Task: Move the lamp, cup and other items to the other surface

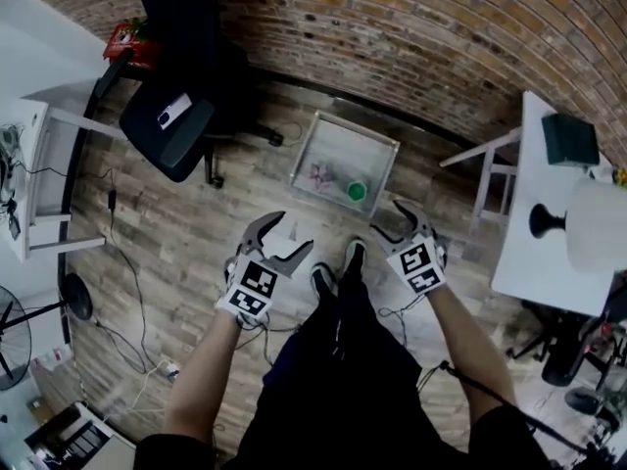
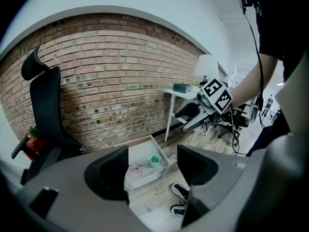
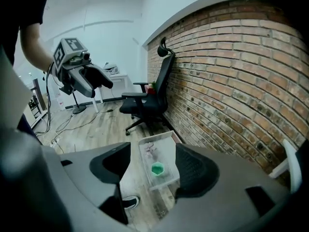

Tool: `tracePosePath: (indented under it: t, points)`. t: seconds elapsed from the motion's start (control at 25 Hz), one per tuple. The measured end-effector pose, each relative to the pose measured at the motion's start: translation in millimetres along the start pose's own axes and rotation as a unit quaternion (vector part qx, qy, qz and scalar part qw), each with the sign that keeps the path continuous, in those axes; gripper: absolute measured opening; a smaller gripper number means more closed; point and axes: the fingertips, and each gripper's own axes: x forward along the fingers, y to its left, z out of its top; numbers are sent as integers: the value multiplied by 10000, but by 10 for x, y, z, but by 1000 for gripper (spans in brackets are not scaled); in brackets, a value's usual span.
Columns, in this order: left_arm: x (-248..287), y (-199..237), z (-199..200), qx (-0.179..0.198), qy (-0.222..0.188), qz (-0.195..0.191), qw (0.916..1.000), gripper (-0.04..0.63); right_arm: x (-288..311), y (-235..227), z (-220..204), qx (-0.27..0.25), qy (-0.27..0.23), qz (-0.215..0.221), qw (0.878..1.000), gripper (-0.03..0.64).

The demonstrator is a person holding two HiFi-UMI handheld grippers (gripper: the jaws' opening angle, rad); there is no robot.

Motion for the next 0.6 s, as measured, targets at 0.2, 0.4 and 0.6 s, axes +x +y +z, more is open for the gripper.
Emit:
tracePosePath:
  t: [0.2, 0.4, 0.6]
  points:
    - [294, 35, 10, 30, 261, 118, 9996, 311, 293, -90, -142, 217, 4, 11, 9998, 298]
    - [554, 106, 152, 82, 321, 183, 9993, 311, 640, -207, -356, 220, 150, 89, 9996, 301]
    - [809, 189, 16, 6, 336, 59, 9994, 311, 1017, -153, -592, 429, 383, 300, 9979, 310]
